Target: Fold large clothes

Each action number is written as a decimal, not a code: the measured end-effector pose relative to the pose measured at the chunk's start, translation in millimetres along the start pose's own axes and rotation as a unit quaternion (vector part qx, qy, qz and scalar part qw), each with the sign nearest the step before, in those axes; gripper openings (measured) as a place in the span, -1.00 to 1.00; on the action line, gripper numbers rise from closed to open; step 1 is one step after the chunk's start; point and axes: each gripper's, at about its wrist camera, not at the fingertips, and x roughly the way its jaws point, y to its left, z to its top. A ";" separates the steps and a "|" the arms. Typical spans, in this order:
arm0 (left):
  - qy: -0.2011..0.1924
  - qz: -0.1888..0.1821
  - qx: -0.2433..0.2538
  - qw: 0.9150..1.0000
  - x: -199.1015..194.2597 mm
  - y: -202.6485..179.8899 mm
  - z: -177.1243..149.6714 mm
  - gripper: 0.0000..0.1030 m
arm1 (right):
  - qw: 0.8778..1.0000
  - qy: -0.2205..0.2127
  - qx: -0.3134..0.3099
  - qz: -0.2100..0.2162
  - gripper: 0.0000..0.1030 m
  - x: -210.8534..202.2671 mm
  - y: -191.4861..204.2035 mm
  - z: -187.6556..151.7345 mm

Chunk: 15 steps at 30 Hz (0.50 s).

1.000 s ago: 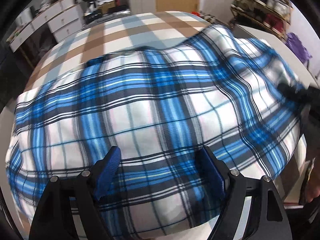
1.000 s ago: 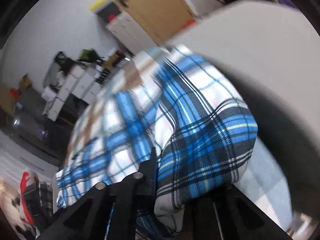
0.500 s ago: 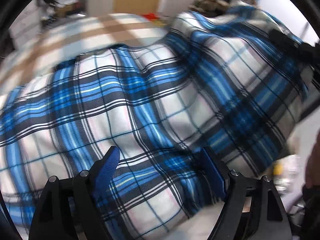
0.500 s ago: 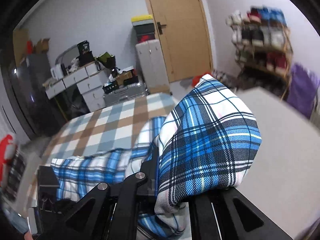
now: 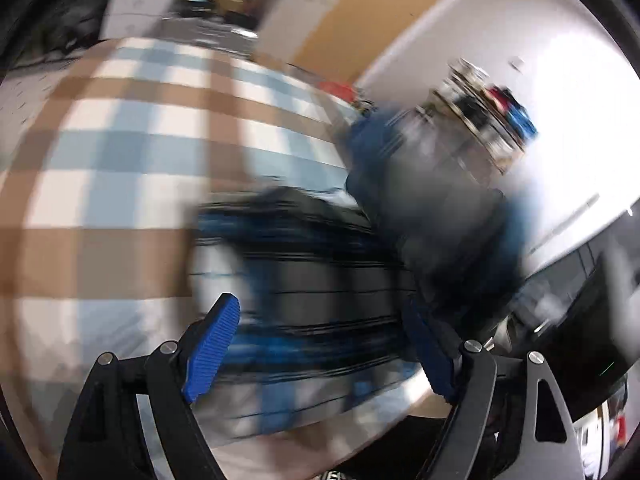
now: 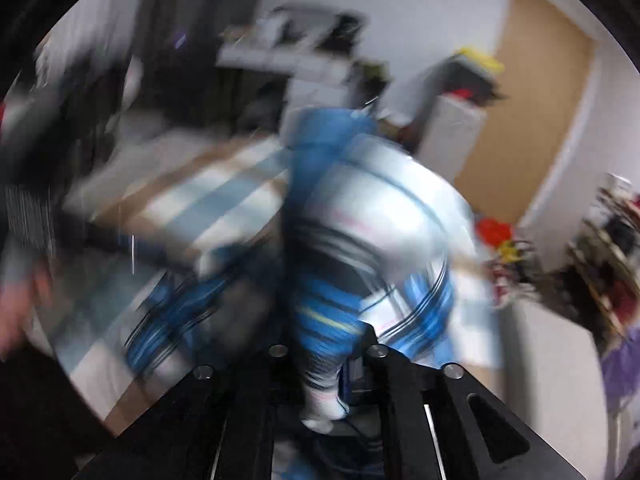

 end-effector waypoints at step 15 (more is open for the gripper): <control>0.035 -0.069 0.034 0.996 18.2 -17.9 10.6 0.55 | 0.933 -0.011 0.180 0.311 0.57 -4.1 -34.3 -52.4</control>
